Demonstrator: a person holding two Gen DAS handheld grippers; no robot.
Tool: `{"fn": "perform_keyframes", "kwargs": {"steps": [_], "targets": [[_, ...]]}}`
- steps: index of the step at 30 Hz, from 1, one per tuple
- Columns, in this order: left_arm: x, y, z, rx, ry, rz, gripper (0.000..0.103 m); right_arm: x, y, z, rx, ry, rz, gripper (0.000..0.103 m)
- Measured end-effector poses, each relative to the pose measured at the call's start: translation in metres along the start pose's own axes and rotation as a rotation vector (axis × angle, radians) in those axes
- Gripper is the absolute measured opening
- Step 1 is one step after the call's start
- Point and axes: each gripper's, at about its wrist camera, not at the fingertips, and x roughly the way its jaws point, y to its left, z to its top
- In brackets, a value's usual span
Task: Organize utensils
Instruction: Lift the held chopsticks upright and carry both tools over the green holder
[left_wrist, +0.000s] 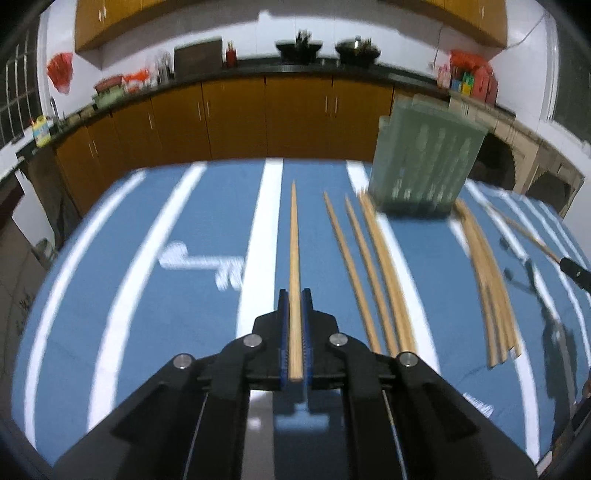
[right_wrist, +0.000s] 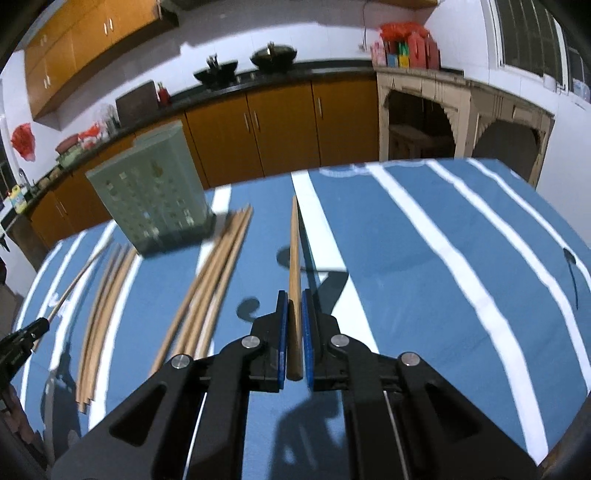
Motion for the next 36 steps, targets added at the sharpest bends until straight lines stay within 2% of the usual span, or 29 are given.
{"fn": "perform_keyframes", "kwargs": {"steps": [5,11,15,23,31,36], "targets": [[-0.040,0.007,0.026,-0.037,-0.157,-0.034,0.008,-0.023,0.002,0.020,-0.005,-0.114,0.021,0.008],[-0.069,0.013,0.061,-0.082,-0.289,-0.056,0.008,-0.036,0.003,0.051,0.006,-0.204,0.051,0.008],[-0.077,0.017,0.082,-0.088,-0.326,-0.052,0.007,-0.039,0.002,0.073,0.028,-0.236,0.073,0.008],[-0.092,0.019,0.117,-0.081,-0.362,-0.057,0.007,-0.052,0.013,0.115,-0.016,-0.301,0.083,0.008],[-0.124,0.008,0.161,-0.048,-0.445,-0.073,0.007,-0.085,0.035,0.166,-0.064,-0.414,0.131,0.008],[-0.155,-0.001,0.200,-0.057,-0.528,-0.126,0.007,-0.108,0.050,0.194,-0.065,-0.511,0.185,0.008]]}}
